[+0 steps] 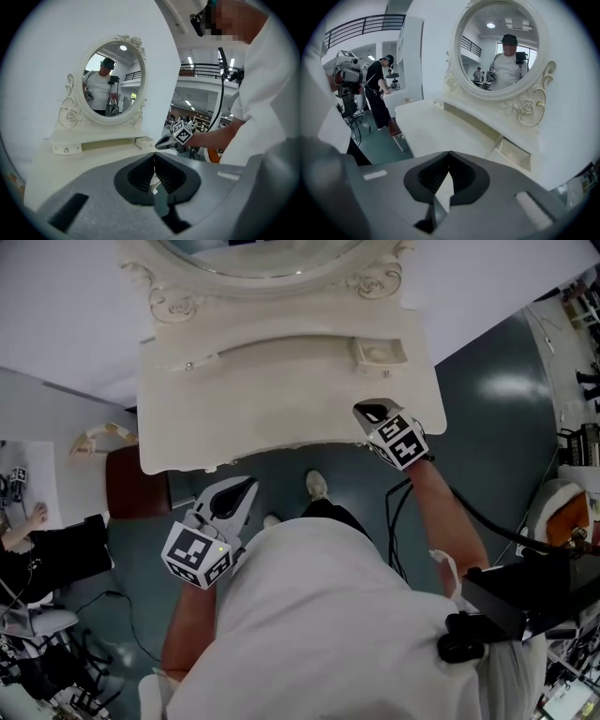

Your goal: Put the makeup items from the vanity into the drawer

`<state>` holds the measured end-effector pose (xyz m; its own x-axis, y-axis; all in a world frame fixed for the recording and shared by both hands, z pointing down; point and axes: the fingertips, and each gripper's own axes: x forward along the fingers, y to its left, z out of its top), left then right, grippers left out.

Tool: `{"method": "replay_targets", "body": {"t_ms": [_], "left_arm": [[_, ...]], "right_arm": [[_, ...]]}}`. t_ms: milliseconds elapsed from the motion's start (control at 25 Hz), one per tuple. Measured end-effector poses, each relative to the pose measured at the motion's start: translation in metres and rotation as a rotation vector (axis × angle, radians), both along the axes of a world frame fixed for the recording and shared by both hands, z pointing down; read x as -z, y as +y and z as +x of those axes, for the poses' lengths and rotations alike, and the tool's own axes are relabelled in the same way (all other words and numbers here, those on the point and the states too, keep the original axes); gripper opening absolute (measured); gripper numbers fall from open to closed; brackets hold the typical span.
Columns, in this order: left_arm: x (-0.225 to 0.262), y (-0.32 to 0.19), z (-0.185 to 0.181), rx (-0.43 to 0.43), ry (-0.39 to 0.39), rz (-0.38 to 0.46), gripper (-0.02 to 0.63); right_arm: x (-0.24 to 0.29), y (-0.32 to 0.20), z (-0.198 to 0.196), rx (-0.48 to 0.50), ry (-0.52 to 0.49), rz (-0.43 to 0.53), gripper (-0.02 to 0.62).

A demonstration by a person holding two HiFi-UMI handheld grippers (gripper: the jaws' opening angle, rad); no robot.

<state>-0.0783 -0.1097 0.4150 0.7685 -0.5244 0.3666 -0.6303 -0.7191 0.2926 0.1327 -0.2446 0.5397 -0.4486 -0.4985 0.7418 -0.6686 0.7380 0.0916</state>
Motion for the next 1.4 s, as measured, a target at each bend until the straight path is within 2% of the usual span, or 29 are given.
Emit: {"method": "replay_targets", "body": {"t_ms": [440, 640, 1000, 1400], "left_arm": [[-0.011, 0.059, -0.044, -0.068, 0.000, 0.007, 0.002], [-0.020, 0.089, -0.058, -0.084, -0.007, 0.001, 0.002], [-0.025, 0.130, -0.060, -0.135, -0.017, -0.005, 0.002], [-0.029, 0.154, -0.069, -0.143, -0.017, -0.012, 0.002]], "right_arm": [[0.010, 0.138, -0.097, -0.051, -0.219, -0.022, 0.000], [0.025, 0.188, -0.129, -0.039, -0.294, -0.019, 0.000], [0.030, 0.251, -0.154, -0.006, -0.295, -0.015, 0.000], [0.032, 0.275, -0.180, 0.063, -0.274, 0.000, 0.000]]}}
